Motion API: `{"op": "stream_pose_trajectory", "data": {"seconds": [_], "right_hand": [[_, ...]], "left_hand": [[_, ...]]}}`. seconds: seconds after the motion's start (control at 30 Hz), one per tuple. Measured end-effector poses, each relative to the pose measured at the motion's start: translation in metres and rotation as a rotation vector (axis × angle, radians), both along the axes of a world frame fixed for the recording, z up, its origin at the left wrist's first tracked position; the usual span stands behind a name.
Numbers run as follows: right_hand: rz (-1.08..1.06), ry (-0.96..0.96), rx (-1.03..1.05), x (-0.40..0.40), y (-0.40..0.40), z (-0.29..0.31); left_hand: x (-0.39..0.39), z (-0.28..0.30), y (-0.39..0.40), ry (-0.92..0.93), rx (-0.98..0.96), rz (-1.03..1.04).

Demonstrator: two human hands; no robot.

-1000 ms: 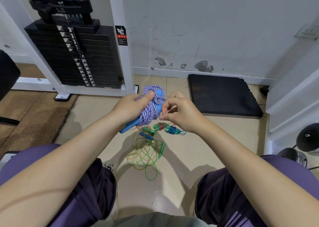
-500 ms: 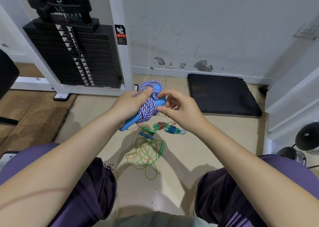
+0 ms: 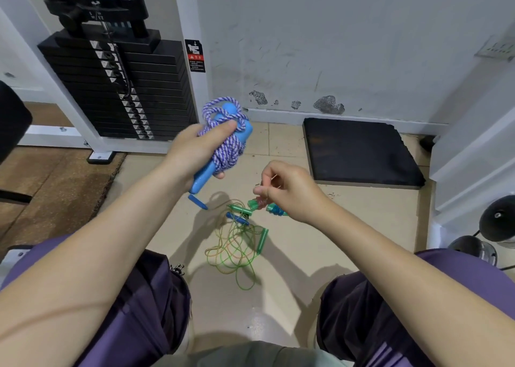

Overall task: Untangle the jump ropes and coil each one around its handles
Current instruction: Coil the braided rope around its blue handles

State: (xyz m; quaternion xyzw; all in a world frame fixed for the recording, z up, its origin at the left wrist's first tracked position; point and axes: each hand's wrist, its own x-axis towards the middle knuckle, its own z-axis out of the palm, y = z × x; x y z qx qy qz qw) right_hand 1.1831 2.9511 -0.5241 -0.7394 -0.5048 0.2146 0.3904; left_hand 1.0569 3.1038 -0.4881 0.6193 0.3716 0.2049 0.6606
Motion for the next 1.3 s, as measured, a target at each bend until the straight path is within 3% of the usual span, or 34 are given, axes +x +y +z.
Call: {"op": "stream_pose_trajectory", "data": {"seconds": [0.17, 0.3, 0.47, 0.63, 0.83, 1.0, 1.1, 1.23, 1.3], "right_hand": [[-0.165, 0.534, 0.117, 0.002, 0.002, 0.026], [-0.209, 0.612, -0.083, 0.003, 0.0, 0.027], [-0.26, 0.693, -0.075, -0.001, 0.002, 0.023], [-0.254, 0.807, 0.034, -0.003, 0.004, 0.024], [-0.077, 0.782, -0.044, 0.004, 0.001, 0.036], [-0.219, 0.702, 0.064, 0.016, -0.002, 0.038], [-0.267, 0.867, 0.144, 0.024, -0.002, 0.034], [-0.206, 1.28, 0.224, 0.026, -0.004, 0.042], [-0.225, 1.332, 0.304, 0.031, -0.006, 0.051]], "left_hand": [[-0.002, -0.017, -0.005, 0.065, 0.187, -0.038], [0.004, -0.027, -0.024, 0.197, 0.482, -0.067], [0.004, -0.025, -0.034, 0.262, 0.696, 0.006], [0.006, -0.026, -0.034, 0.16, 0.574, -0.002], [0.004, -0.018, -0.012, -0.037, 0.224, 0.122], [0.0, -0.016, -0.009, 0.014, 0.242, 0.045], [-0.002, -0.019, -0.015, 0.068, 0.245, -0.021], [-0.001, -0.015, -0.02, 0.138, 0.29, -0.043], [0.0, -0.012, -0.022, 0.152, 0.296, -0.092]]}}
